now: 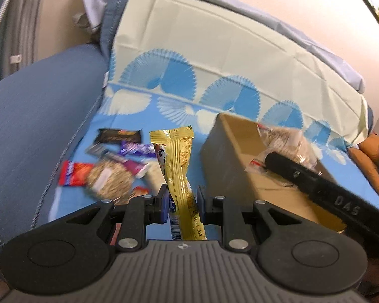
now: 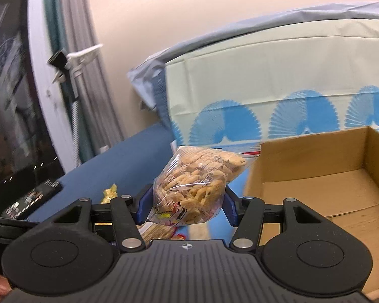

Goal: Organize snacks
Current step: 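Lift the yellow bar with the left tool while the right tool carries the cookie bag to the box, then open both tools over the box to drop the yellow bar and cookie bag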

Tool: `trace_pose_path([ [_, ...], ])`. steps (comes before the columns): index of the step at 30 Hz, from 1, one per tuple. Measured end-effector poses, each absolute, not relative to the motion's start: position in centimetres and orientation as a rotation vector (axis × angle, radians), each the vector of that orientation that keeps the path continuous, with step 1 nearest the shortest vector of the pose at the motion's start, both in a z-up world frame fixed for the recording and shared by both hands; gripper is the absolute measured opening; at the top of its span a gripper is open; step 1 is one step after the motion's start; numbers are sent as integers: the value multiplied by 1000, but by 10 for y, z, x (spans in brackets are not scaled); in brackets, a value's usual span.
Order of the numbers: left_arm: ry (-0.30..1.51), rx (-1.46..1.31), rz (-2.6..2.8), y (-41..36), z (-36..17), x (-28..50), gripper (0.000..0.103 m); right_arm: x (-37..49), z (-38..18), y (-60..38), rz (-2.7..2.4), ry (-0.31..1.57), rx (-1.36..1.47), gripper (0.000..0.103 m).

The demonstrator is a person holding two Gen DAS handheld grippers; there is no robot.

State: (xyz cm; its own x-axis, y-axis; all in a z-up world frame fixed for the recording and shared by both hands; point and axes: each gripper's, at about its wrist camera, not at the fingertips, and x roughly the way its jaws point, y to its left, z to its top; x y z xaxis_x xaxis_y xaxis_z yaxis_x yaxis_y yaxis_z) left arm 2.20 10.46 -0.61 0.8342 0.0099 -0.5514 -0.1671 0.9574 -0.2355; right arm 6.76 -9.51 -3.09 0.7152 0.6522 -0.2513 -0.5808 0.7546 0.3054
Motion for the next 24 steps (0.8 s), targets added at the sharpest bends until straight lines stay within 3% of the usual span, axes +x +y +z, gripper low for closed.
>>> trace_pose_path([
  [24, 544, -199, -88, -16, 19, 109, 25, 111, -45, -204, 249, 375, 417, 58],
])
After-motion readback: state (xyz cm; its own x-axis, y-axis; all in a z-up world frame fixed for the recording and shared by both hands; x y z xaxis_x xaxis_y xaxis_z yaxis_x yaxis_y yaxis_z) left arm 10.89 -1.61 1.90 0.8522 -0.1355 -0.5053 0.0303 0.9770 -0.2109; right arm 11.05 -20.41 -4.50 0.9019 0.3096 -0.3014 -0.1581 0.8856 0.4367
